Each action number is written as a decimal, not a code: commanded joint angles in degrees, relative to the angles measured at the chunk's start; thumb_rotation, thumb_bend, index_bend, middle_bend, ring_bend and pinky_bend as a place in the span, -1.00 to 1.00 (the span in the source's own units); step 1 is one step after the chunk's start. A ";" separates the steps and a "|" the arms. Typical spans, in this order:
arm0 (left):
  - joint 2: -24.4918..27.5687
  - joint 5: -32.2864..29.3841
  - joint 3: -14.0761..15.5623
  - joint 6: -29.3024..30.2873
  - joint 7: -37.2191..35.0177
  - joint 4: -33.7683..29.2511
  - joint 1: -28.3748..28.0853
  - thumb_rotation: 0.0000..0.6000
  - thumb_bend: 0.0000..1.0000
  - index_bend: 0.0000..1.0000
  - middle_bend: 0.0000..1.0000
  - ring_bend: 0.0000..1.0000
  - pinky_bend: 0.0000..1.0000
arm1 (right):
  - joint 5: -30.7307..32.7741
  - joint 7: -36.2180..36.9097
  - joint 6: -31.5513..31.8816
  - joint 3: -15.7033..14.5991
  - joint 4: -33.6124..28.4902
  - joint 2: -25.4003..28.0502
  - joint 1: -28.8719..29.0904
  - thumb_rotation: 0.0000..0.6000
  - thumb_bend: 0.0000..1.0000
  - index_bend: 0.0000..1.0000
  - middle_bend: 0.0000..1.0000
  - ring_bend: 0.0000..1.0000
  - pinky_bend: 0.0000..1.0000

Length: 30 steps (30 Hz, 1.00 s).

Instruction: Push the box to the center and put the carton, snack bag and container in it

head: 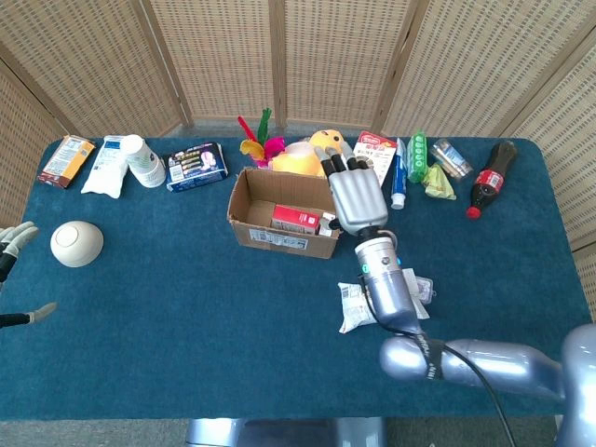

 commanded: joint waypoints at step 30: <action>-0.22 -0.03 -0.24 -0.65 1.93 -1.22 -0.40 1.00 -0.68 -1.00 -1.00 -1.00 -0.87 | -71.39 55.07 -3.10 -31.81 17.82 18.93 -29.98 1.00 -0.57 -1.00 -1.00 -1.00 -0.54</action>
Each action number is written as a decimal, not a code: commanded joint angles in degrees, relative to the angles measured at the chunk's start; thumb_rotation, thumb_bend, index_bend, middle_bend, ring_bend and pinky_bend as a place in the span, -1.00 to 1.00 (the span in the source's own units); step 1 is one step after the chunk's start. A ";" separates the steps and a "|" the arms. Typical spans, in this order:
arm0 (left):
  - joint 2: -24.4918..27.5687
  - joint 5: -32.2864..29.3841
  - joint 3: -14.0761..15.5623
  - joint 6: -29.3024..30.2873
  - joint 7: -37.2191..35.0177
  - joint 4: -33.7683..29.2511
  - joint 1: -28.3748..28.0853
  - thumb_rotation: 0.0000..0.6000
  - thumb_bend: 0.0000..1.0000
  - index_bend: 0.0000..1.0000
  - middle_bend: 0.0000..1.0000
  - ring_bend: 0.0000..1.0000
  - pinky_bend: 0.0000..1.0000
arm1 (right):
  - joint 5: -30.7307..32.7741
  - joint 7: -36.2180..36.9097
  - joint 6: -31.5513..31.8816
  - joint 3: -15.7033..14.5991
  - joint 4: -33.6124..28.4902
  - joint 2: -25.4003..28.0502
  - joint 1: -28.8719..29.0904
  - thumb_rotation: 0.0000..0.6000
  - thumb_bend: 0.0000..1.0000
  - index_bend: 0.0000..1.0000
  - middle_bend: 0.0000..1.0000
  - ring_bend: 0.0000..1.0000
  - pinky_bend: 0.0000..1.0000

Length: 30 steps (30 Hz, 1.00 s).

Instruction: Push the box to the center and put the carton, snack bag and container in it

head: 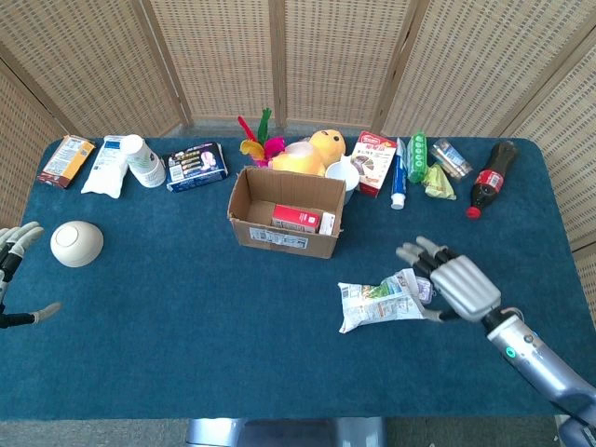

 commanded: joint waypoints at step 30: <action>0.08 -0.01 0.02 -0.34 -1.20 0.91 -0.01 1.00 -0.68 -1.00 -1.00 -1.00 -0.87 | -6.37 -11.36 5.21 0.85 22.88 -26.43 1.44 1.00 -0.32 -0.33 -0.08 -0.14 0.26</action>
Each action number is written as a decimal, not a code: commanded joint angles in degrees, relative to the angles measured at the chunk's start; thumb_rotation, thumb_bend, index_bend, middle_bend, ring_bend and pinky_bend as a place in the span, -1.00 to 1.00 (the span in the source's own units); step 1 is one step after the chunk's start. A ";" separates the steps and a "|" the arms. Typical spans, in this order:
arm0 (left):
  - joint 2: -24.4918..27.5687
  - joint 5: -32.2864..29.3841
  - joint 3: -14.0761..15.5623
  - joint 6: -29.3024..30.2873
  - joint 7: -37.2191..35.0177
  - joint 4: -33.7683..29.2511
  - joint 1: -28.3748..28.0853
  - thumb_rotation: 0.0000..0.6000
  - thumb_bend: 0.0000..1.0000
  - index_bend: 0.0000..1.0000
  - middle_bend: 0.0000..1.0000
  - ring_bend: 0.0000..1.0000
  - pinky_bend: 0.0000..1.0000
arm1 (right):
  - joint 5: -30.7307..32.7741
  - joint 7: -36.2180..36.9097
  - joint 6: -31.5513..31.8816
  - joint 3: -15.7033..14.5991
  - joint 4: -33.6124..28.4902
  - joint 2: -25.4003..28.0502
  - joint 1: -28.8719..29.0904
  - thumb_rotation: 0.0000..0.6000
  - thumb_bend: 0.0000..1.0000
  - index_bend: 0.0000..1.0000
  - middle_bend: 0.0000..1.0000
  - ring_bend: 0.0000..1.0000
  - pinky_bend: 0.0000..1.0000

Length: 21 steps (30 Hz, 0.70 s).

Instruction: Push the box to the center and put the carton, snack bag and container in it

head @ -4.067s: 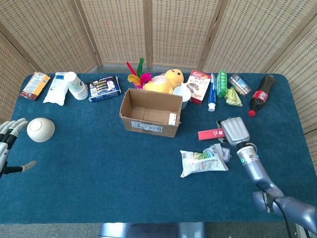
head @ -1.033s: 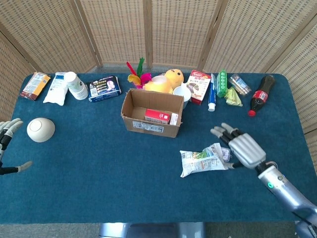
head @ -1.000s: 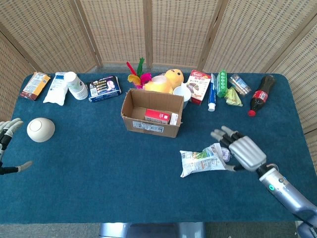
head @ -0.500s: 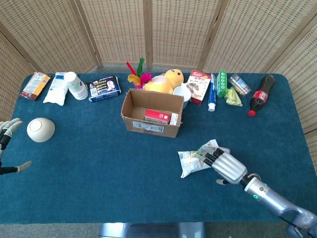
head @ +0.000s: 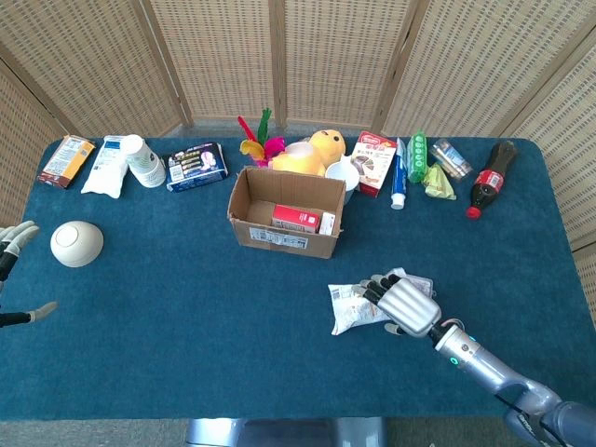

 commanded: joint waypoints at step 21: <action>0.27 0.50 0.18 0.72 -0.80 0.08 0.44 1.00 -0.68 -1.00 -1.00 -1.00 -0.87 | -1.67 7.02 21.06 2.78 -3.59 6.03 -4.12 1.00 0.03 0.12 0.22 0.15 0.56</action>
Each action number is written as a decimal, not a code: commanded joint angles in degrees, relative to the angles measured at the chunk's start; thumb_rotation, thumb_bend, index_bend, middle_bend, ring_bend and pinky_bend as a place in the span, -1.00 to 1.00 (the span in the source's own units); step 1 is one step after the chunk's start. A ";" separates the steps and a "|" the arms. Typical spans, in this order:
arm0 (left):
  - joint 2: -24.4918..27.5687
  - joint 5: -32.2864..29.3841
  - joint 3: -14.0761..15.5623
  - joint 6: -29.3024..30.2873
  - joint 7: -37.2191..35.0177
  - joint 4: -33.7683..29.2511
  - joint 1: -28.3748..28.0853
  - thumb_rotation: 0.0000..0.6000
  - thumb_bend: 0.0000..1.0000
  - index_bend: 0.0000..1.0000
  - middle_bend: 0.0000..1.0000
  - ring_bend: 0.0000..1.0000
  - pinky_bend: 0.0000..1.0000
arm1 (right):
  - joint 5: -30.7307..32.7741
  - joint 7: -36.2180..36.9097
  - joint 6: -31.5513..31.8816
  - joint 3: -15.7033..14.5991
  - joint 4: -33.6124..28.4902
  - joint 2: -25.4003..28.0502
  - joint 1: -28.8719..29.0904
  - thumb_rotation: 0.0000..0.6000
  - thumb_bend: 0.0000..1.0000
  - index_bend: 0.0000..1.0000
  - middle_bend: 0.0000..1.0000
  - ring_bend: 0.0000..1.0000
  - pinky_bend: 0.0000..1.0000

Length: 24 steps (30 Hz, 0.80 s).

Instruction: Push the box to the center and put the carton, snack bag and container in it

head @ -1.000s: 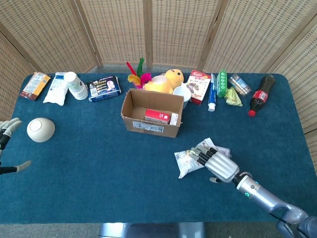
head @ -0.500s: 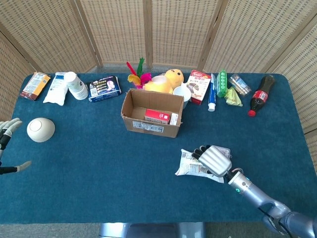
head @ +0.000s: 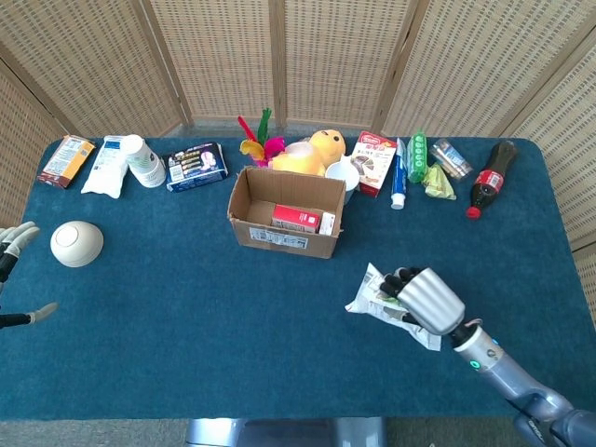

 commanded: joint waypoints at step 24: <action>0.04 -1.38 -0.47 -1.02 -0.77 0.88 -0.37 1.00 -0.68 -1.00 -1.00 -1.00 -0.87 | 25.55 -20.38 -21.58 23.70 -16.64 -3.45 23.40 1.00 0.03 0.13 0.23 0.15 0.56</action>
